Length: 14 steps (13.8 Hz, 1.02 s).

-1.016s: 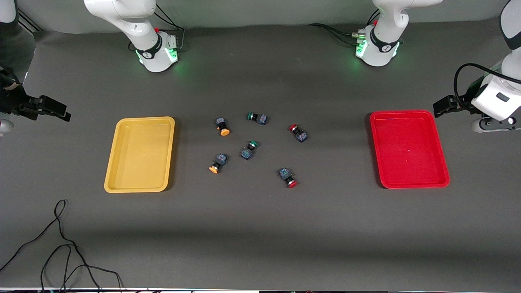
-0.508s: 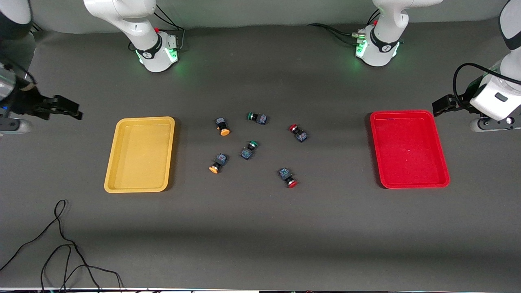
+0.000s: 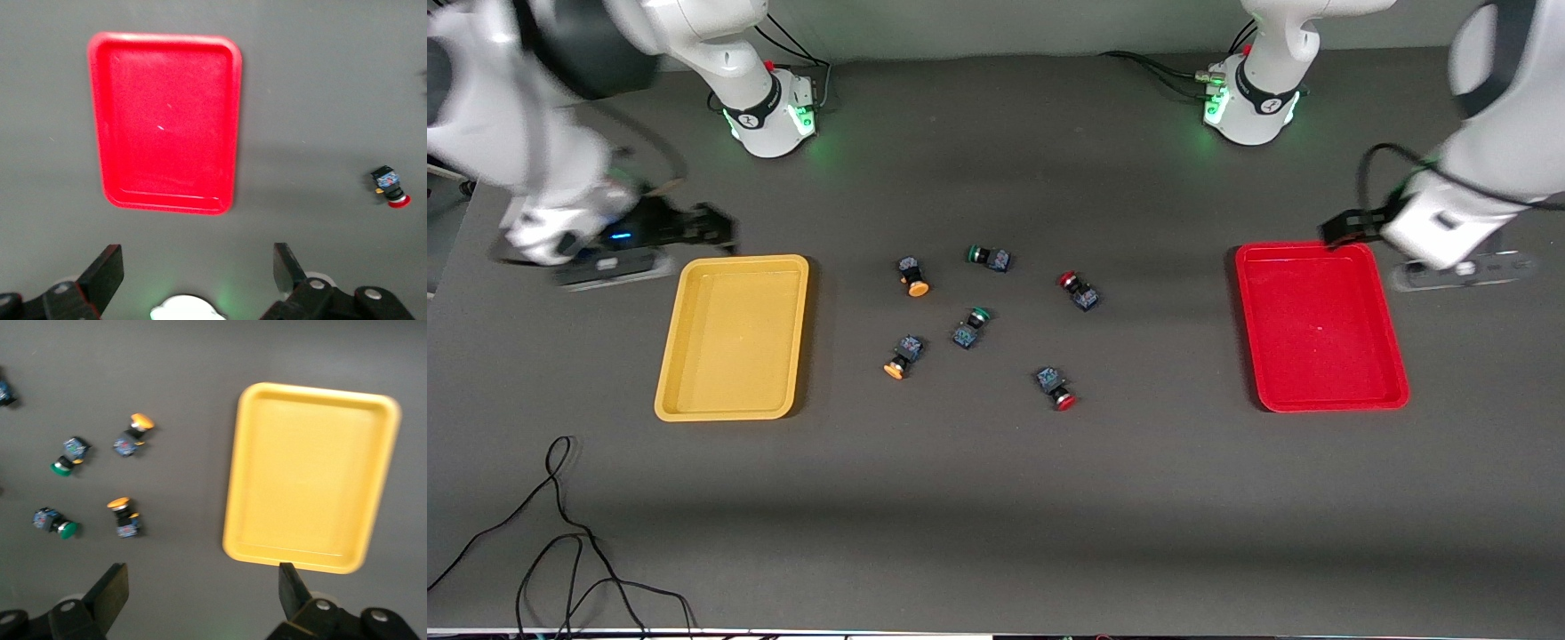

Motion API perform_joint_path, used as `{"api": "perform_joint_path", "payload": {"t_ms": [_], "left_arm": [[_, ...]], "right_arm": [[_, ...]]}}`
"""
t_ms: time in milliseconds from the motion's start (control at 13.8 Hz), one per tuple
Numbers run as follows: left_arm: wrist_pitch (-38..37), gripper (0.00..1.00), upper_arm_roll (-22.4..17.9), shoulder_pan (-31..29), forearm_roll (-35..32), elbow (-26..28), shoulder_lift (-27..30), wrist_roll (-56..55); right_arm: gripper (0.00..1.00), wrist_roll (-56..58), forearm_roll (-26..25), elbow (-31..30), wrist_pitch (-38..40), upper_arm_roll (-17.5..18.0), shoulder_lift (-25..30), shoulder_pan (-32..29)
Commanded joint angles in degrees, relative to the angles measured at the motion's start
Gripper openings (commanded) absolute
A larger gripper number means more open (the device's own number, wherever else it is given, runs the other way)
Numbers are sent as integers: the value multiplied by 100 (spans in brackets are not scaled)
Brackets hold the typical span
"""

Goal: Place red and yellow buttons in trays
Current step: 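Reach the left gripper to a red button while the right gripper reaches yellow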

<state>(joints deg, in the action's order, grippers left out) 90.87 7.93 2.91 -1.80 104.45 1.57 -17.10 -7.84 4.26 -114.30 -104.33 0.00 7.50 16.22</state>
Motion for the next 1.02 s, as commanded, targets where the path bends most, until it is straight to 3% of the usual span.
{"api": "perform_joint_path", "payload": {"t_ms": [0,218,508,943], "left_arm": [[9,100,130,743,-5,5,-542,-1475],[474,100,130,1500,74,31,-1149,-2593],[1580,100,130,2001,785,180,-1896,-3788],[3400,99,139,2485,1005,691,-2863,-4609]], "right_arm": [[100,-613,22,-417,-438,-44,121,915],[100,-631,22,-461,-448,-44,50,1653],[100,-710,13,-838,-692,-27,120,2076],[100,-939,-66,-2304,-3185,-35,-423,2227]]}}
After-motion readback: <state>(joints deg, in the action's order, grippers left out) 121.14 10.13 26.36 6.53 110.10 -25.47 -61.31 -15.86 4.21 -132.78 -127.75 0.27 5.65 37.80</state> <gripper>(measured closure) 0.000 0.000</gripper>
